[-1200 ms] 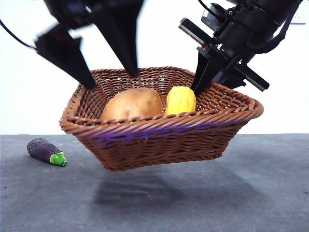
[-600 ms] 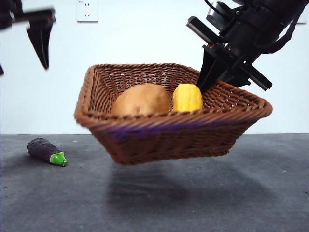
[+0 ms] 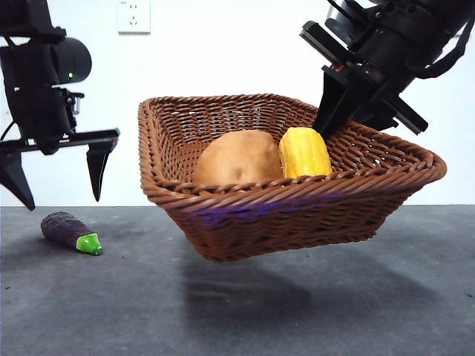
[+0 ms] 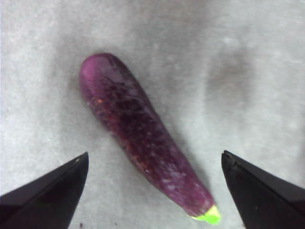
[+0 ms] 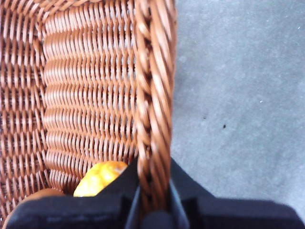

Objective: Help me put the vegetables on the table into the basket

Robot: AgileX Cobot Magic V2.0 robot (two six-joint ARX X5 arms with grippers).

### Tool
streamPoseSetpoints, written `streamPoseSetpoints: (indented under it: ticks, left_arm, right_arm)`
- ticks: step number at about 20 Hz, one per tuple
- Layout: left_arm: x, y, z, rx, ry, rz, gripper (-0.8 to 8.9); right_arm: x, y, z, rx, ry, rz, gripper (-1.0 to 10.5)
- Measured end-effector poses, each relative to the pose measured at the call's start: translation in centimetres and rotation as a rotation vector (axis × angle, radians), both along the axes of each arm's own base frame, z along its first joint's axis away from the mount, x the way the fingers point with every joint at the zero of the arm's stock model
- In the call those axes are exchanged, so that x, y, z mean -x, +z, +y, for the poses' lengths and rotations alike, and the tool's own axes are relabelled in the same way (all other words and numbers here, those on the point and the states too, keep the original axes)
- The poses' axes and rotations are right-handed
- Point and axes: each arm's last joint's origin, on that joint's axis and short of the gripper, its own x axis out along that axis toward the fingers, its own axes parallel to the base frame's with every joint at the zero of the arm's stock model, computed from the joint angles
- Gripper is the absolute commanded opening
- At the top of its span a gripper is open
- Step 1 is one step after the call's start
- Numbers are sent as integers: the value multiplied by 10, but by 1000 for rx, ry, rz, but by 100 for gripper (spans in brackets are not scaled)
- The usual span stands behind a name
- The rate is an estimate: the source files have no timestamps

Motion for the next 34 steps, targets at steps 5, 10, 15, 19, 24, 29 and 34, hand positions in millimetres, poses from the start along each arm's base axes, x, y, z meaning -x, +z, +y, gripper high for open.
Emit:
streamPoseSetpoints:
  ticks: [5,10,15,19,24,29,34]
  left_arm:
    - [-7,-22,4,5,48,58,471]
    - [-12,-33,4,14,77,71,384]
    - [-15,-32,3,23,83,36,-13]
    - [-16,-32,2,55,55,26,-8]
    - [-13,-16,5,55,-86,-21,-8]
    - [36,93,8,132,-293,-337,-8]
    - [119,163,-5,165,-531,-478,-8]
  right_arm:
    - [0,0,0,5,11,-11,-12]
    - [0,0,0,10,20,-19,-12]
    - [0,0,0,11,21,-20,-12]
    - [0,0,0,15,17,-21,-12]
    - [-1,-1,-2,50,-16,-30,-12]
    - [-1,-1,-2,45,-54,-8,-12]
    - [-9,-26,15,37,-69,94,-12]
